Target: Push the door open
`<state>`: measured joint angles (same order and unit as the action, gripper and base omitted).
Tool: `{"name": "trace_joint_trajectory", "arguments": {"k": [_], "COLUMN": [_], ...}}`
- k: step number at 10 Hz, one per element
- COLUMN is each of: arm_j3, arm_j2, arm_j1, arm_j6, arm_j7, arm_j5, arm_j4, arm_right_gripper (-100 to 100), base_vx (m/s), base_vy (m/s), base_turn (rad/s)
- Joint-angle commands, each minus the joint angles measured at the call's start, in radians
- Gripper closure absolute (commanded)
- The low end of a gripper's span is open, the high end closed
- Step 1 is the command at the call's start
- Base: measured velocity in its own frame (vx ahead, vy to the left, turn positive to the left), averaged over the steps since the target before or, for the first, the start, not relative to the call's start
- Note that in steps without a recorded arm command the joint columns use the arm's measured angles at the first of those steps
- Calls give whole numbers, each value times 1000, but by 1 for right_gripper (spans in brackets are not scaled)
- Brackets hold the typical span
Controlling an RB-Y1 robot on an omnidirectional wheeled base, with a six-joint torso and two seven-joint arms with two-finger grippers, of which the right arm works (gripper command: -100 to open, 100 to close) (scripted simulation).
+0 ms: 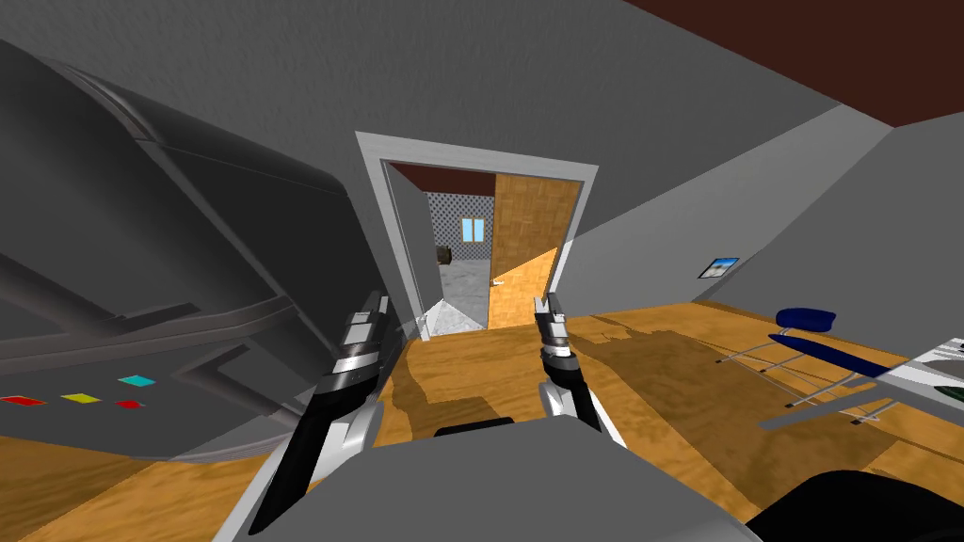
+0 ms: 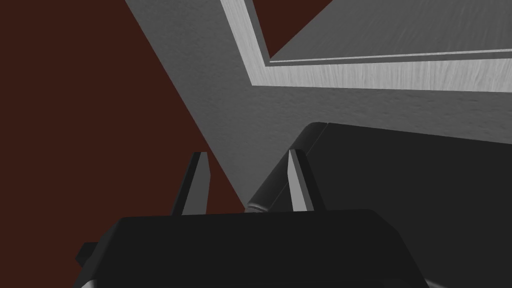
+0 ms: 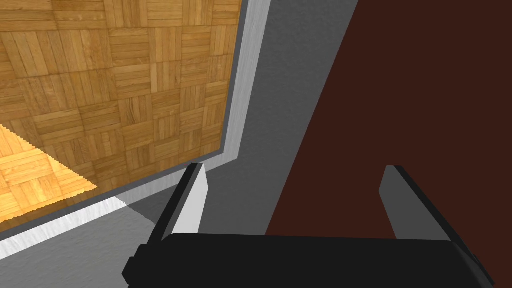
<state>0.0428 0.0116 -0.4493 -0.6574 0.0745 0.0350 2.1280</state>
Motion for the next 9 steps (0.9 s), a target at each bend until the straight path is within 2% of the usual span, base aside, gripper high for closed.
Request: {"name": "trace_joint_trajectory", "arguments": {"k": [1, 8, 9], "arm_j3": [1, 3, 3], "arm_j2": [5, 30, 30], "arm_j1": [17, 96, 96], "arm_j6": [-3, -22, -22], "arm_j7": [1, 5, 5], "arm_j5": [-3, -23, -23], "arm_j4": [-39, -230, -230], "arm_right_gripper": [-100, -100, -100], "base_vx": [94, 98, 61], "base_vy": [-22, -32, -22], "base_turn": [5, 4, 2]}}
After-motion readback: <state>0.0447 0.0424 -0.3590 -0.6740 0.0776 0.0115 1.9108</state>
